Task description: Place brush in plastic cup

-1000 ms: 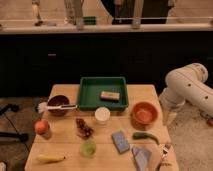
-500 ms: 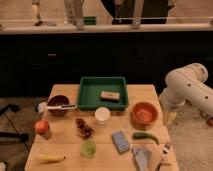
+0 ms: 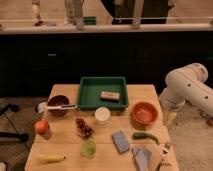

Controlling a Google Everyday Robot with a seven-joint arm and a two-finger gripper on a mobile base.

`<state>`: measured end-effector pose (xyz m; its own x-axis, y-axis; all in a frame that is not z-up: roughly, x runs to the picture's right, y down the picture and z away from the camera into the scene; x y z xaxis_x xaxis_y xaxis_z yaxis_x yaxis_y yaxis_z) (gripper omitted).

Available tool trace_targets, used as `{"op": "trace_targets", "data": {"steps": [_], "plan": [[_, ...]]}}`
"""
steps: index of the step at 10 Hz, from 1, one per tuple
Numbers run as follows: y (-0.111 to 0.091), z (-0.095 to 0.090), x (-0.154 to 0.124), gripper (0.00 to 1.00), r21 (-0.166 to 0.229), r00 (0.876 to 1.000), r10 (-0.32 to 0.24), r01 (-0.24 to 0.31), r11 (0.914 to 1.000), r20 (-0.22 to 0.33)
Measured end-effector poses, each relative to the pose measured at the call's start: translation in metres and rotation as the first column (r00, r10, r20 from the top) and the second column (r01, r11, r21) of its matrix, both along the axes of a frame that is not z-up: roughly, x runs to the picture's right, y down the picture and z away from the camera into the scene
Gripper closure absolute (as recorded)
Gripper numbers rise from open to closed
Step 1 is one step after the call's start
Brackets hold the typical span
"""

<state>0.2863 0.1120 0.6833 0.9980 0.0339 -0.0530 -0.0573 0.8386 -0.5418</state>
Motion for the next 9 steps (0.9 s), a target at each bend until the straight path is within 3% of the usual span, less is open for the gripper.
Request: {"op": "trace_targets", "data": {"steps": [9], "plan": [[-0.0003, -0.0004, -0.0008, 0.20, 0.003, 1.000, 0.006, -0.006, 1.0000, 0.000]]}}
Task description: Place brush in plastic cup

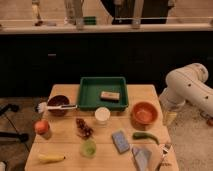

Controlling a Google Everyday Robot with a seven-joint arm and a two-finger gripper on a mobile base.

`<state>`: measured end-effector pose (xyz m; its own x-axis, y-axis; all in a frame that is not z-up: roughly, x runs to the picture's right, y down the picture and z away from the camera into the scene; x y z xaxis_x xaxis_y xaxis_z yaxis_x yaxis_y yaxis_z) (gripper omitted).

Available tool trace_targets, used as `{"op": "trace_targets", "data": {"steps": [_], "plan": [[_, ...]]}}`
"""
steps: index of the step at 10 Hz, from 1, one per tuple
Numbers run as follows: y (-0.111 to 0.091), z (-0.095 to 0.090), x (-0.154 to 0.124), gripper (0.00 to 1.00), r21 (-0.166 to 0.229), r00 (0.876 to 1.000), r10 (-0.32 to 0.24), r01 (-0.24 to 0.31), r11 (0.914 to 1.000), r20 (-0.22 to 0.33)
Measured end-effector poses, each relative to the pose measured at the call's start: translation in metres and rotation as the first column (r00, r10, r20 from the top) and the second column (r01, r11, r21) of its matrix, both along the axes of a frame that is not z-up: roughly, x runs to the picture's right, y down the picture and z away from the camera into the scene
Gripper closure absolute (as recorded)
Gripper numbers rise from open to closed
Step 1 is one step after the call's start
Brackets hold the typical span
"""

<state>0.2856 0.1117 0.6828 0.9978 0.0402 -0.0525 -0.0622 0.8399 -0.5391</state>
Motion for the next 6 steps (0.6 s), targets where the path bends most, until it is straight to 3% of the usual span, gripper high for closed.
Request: {"op": "trace_targets", "data": {"steps": [3, 6], "plan": [[-0.004, 0.008, -0.039, 0.20, 0.014, 1.000, 0.008, -0.009, 0.9999, 0.024], [-0.013, 0.016, -0.098, 0.20, 0.048, 0.998, -0.026, 0.023, 0.9986, 0.064]]}}
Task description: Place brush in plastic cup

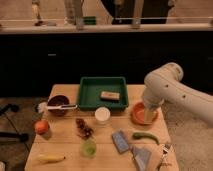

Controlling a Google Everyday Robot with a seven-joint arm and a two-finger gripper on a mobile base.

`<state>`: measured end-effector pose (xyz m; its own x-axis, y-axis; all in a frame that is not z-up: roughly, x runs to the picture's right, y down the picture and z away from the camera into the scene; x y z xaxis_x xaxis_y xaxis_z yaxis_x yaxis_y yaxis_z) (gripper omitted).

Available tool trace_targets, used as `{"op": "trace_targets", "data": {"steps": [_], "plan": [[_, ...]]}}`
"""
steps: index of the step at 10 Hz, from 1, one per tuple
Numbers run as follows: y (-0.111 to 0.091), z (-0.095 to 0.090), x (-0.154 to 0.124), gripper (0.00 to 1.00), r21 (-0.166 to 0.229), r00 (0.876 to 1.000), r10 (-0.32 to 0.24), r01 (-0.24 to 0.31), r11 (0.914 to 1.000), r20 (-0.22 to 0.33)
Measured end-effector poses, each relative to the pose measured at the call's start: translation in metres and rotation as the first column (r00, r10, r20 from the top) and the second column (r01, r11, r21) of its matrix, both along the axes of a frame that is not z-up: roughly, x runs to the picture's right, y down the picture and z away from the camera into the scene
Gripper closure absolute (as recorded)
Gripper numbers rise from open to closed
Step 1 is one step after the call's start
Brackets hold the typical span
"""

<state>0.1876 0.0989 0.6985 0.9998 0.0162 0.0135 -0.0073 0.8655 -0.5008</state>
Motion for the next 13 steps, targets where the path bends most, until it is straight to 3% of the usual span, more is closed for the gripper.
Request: {"op": "trace_targets", "data": {"steps": [3, 7, 13], "plan": [[-0.017, 0.000, -0.042, 0.20, 0.063, 0.999, -0.013, 0.011, 0.9979, 0.040], [-0.040, 0.000, -0.082, 0.20, 0.095, 0.994, -0.007, -0.003, 0.9954, 0.110], [-0.040, 0.000, -0.082, 0.20, 0.095, 0.993, -0.011, 0.000, 0.9955, 0.114]]}}
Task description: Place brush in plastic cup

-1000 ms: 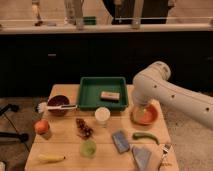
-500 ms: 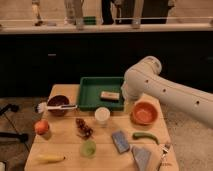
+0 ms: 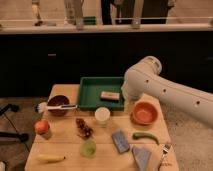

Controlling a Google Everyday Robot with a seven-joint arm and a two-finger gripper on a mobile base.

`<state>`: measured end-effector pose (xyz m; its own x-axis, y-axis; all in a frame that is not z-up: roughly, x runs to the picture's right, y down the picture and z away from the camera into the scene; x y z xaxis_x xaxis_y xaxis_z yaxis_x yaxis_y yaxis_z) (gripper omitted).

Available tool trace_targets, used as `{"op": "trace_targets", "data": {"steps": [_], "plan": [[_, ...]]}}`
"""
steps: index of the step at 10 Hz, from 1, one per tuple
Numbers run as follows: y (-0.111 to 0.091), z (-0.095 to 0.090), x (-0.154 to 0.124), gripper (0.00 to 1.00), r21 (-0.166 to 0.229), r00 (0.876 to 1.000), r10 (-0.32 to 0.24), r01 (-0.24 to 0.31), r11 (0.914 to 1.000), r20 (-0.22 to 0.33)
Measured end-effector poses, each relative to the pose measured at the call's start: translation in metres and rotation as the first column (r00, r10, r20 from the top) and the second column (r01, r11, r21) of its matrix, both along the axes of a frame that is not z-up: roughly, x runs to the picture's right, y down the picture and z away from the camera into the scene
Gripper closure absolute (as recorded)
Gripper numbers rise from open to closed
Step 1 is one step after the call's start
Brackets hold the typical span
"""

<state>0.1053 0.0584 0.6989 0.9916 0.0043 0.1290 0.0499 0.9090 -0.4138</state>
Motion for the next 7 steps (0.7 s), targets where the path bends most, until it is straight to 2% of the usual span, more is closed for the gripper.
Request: {"op": "trace_targets", "data": {"steps": [3, 5, 7], "plan": [[0.000, 0.002, -0.001, 0.20, 0.014, 1.000, 0.021, -0.021, 0.9997, -0.008], [-0.008, 0.005, -0.025, 0.20, 0.044, 0.999, 0.053, -0.053, 0.9977, -0.001], [-0.020, 0.008, -0.063, 0.20, 0.074, 0.996, 0.082, -0.083, 0.9937, 0.023]]}}
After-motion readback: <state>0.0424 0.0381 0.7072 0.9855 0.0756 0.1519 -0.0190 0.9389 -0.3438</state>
